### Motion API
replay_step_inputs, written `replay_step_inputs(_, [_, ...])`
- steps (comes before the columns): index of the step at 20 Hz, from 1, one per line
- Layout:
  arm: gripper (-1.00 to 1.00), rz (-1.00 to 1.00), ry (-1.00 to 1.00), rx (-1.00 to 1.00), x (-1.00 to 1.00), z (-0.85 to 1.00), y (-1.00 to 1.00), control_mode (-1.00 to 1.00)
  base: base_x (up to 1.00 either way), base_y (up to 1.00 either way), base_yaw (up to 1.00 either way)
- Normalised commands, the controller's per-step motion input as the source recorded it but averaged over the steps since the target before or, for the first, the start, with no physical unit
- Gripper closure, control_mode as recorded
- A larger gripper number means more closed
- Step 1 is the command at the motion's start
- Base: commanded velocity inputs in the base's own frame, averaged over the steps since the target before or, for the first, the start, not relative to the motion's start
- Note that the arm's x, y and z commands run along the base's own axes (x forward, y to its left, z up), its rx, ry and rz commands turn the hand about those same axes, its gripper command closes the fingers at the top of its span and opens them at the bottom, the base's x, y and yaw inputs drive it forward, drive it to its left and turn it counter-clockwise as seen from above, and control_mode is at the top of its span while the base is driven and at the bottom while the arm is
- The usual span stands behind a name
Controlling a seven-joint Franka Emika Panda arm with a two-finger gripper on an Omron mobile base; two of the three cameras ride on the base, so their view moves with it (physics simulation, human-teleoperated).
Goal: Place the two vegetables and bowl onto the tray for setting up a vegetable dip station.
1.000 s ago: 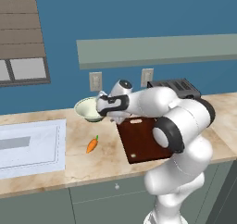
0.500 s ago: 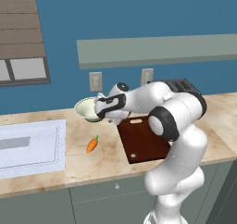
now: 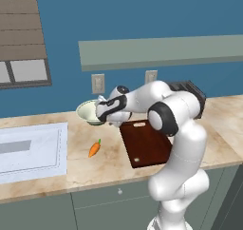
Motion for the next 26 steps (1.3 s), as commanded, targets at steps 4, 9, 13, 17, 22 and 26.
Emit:
replay_step_inputs(4, [-1.00, 0.00, 0.00, 0.00, 0.25, -0.12, 0.10, -1.00, 0.00, 0.00, 0.00])
replay_step_inputs(9, [-1.00, 0.00, 0.00, 0.00, 0.21, -0.14, 0.09, -1.00, 0.00, 0.00, 0.00])
replay_step_inputs(13, [1.00, -0.01, 0.00, 0.00, 0.14, -0.16, 0.09, -1.00, 0.00, 0.00, 0.00])
replay_step_inputs(17, [1.00, -0.01, 0.00, 0.00, 0.01, -0.07, 0.01, -1.00, 0.00, 0.00, 0.00])
replay_step_inputs(22, [1.00, 0.00, 0.00, 0.00, 0.00, 0.00, 0.00, -1.00, 0.00, 0.00, 0.00])
replay_step_inputs(26, [1.00, 0.00, -0.01, 0.00, -0.03, 0.08, 0.00, -1.00, 0.00, 0.00, 0.00])
